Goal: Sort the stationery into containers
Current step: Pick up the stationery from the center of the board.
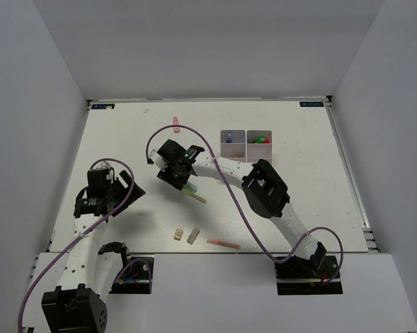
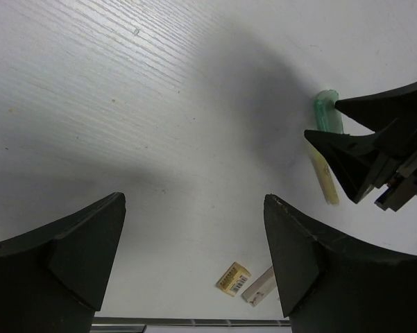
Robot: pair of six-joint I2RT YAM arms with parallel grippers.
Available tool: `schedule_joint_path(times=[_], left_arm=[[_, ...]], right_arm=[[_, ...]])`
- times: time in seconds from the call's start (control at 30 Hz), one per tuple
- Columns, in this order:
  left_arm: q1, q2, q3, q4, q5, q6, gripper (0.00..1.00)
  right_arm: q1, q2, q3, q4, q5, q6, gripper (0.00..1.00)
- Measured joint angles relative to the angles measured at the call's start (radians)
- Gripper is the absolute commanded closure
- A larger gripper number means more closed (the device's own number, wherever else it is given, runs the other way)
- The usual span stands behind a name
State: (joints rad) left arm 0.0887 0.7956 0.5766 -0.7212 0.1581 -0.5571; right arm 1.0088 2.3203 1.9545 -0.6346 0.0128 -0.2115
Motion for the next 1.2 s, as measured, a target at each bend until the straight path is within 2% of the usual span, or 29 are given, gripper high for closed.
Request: schedule_joint_path(times=[0.5,0.83,0.93,1.2], left_arm=[[0.000,-0.001,0.000,0.000,0.000,0.000,0.09],[0.000,-0.001,0.000,0.000,0.000,0.000,0.09],[0.000,-0.001,0.000,0.000,0.000,0.000,0.09],[0.000,-0.001,0.000,0.000,0.000,0.000,0.09]], right_arm=[[-0.016,0.013,-0.020,0.051,0.083,-0.006,0.50],[-0.026,0.019,-0.019,0.024,0.000,0.008,0.53],[-0.035,0.020,-0.018,0.011,-0.049,0.018,0.58],[-0.040,0.004,-0.055,0.040,-0.047,0.028,0.92]])
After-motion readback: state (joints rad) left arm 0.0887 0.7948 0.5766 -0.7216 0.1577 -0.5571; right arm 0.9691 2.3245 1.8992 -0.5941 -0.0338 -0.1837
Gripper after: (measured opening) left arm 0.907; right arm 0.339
